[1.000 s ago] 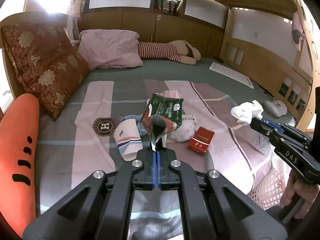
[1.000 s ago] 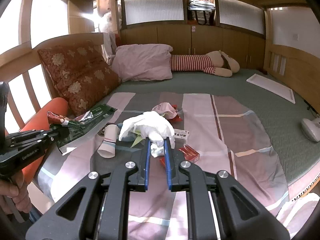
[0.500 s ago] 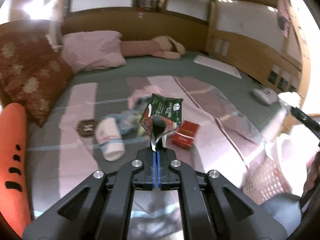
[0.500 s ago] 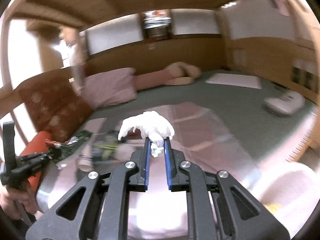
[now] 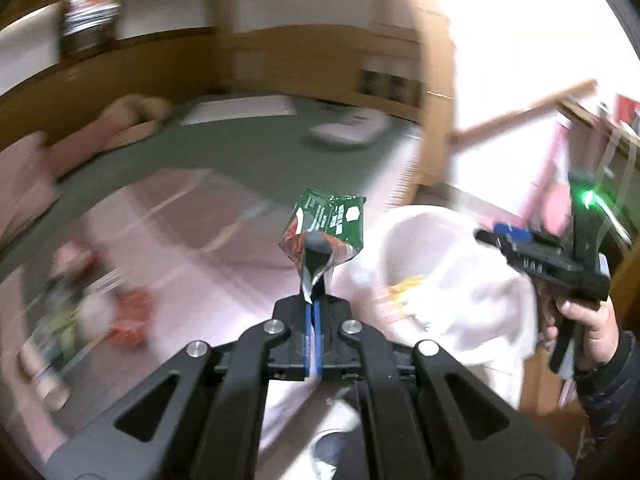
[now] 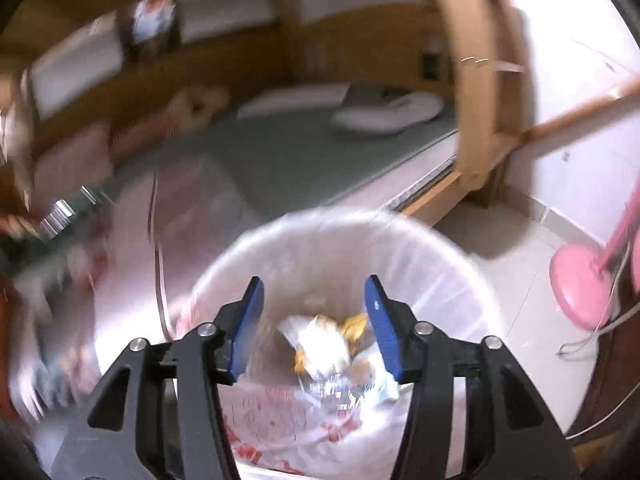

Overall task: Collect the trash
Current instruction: 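Carry the green packet and white tissue to the wastebasket and open both tools, then return both tools over the remaining trash on the bed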

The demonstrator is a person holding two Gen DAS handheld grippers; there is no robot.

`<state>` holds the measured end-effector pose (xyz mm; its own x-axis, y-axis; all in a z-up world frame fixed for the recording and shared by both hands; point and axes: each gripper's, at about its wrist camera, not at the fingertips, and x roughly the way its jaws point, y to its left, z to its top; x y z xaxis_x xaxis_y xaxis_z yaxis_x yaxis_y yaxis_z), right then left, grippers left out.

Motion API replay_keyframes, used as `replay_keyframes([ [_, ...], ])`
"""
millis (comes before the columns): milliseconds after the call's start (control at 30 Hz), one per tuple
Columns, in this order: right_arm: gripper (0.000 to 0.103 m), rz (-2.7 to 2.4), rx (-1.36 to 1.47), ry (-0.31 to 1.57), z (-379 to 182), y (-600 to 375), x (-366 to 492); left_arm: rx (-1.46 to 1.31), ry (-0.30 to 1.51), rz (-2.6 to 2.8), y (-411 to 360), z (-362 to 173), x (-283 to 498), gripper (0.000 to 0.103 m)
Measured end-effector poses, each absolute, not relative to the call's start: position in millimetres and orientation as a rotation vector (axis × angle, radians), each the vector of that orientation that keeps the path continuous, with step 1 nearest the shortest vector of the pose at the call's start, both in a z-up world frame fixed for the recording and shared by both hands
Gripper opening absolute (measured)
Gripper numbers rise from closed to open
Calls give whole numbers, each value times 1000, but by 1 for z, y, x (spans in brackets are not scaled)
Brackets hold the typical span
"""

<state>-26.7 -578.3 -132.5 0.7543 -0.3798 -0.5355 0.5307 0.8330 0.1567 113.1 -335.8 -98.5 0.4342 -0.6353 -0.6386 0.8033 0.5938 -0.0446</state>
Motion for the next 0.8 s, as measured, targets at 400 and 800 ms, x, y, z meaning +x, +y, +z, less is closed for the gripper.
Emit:
replay_keyframes([
  [400,71,-413,231,361,-69,-551,-40,226,720,-913,-393,-94,119,88],
  [800,76,38,95,443,-63,-378,112,55,590,-321,-129,-65,167,100],
])
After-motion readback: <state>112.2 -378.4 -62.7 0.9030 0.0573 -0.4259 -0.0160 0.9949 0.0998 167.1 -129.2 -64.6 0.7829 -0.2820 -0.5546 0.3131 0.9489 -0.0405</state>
